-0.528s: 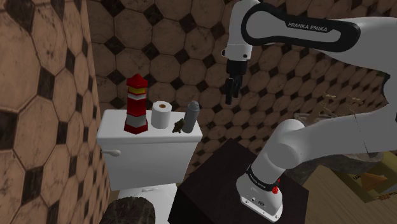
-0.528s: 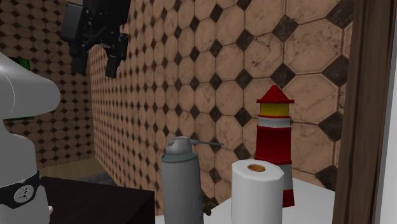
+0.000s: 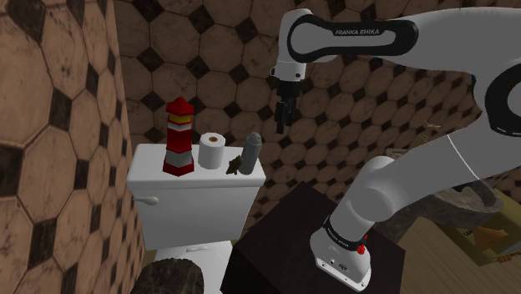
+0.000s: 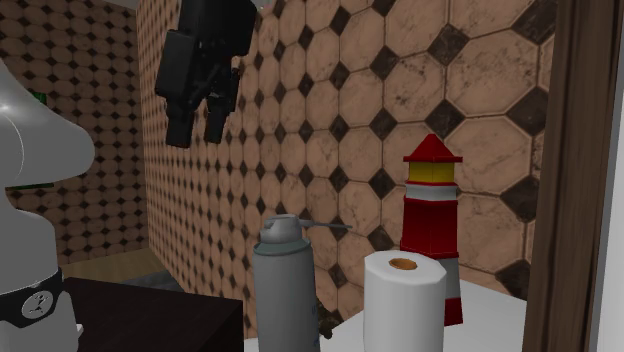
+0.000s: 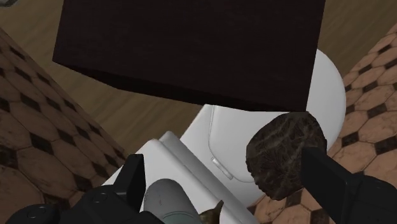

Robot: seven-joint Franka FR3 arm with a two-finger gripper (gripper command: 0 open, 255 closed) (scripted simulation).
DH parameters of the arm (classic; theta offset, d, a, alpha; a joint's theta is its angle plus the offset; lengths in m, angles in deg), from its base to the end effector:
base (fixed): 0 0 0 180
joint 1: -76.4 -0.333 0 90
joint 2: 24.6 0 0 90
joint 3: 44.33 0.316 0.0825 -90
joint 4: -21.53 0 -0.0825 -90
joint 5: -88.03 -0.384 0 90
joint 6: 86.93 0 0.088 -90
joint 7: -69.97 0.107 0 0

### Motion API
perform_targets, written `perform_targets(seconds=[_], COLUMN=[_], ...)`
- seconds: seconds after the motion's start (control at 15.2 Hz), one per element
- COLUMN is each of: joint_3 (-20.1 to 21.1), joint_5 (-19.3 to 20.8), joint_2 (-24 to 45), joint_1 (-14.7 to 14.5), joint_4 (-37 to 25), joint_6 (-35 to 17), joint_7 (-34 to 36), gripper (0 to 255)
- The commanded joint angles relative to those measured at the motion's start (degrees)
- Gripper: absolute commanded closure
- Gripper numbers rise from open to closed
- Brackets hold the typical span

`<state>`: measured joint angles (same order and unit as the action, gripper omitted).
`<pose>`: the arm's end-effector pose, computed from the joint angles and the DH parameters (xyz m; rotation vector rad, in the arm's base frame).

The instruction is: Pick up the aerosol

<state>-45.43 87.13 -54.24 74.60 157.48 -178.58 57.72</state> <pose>0.3652 0.0055 0.4940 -3.0471 -0.3478 0.3889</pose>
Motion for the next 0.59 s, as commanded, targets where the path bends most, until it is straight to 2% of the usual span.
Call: perform_targets(seconds=[0.0,0.53], joint_3=[-0.6,-2.2], joint_5=[-0.3,-2.3], joint_2=[4.4,23.2], joint_1=[-0.3,-1.2], joint_4=[-1.7,-13.3], joint_6=[-2.6,-9.2], joint_7=[-1.9,-9.8], gripper=[0,0])
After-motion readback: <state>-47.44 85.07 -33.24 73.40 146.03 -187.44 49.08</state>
